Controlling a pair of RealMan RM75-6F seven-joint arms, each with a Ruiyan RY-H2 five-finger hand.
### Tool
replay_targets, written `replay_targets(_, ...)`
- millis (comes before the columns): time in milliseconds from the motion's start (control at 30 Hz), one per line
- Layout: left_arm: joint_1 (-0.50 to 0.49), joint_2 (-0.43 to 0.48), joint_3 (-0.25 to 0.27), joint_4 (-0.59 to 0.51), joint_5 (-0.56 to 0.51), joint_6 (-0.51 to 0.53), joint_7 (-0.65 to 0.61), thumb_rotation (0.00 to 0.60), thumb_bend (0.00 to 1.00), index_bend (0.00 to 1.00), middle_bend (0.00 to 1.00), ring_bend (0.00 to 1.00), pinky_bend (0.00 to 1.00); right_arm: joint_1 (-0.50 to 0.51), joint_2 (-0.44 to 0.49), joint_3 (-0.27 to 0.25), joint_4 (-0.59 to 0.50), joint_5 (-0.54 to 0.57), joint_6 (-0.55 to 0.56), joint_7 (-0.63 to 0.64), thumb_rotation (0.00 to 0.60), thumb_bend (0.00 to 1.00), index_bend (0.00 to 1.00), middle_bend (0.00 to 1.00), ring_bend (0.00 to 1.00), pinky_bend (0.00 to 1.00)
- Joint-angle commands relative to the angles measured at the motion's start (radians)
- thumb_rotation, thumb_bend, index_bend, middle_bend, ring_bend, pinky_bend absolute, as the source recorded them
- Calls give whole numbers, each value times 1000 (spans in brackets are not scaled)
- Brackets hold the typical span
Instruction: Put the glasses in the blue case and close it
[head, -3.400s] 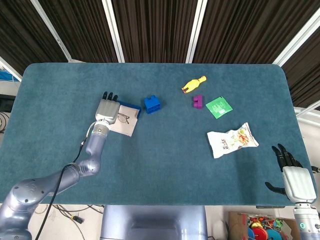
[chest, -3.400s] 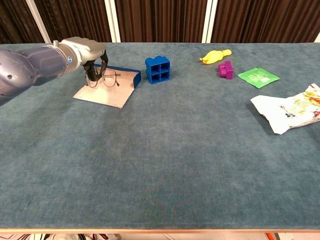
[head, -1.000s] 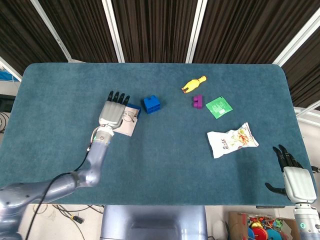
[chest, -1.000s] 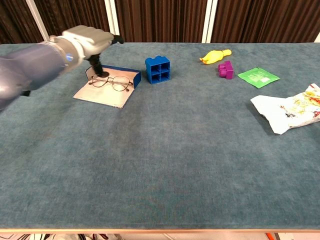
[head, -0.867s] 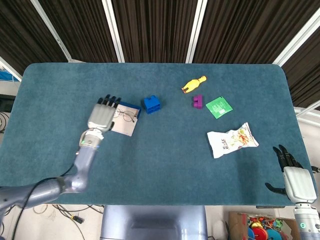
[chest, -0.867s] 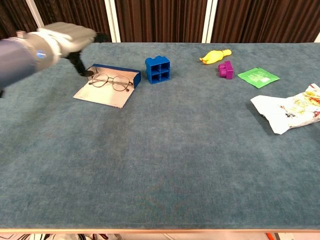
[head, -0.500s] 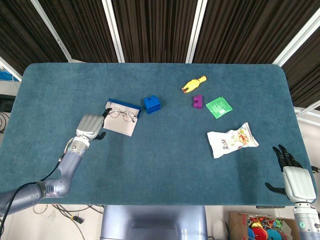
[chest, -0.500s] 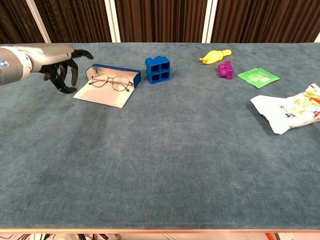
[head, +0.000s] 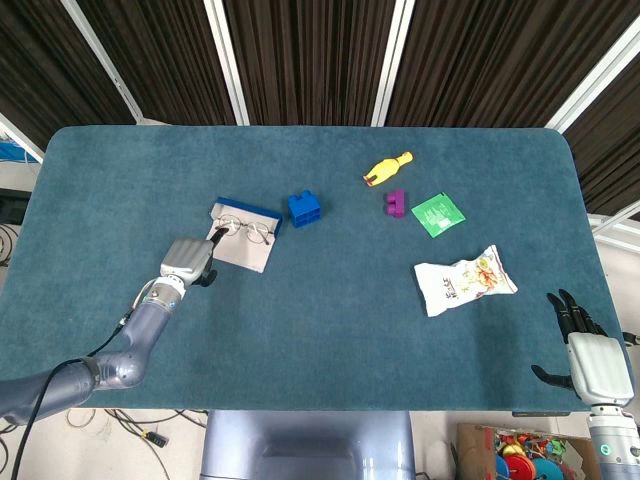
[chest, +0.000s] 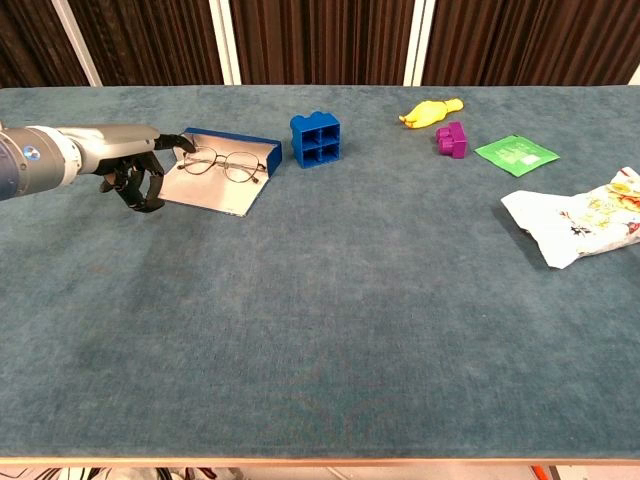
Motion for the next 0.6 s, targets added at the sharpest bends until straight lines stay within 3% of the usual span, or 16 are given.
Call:
replay_targets(33,-34,-39,-14,48,-46,-18,9,600,437,0,602,616,755,0,0,0,0,1,0,0,600,117,19,0,157,316)
replay_targets(600,-81,-105,1,125,-107,-27,36,600,441,0,629,628,757,-1,3,2,-2,4,0,5,600,156,19,0,157,316)
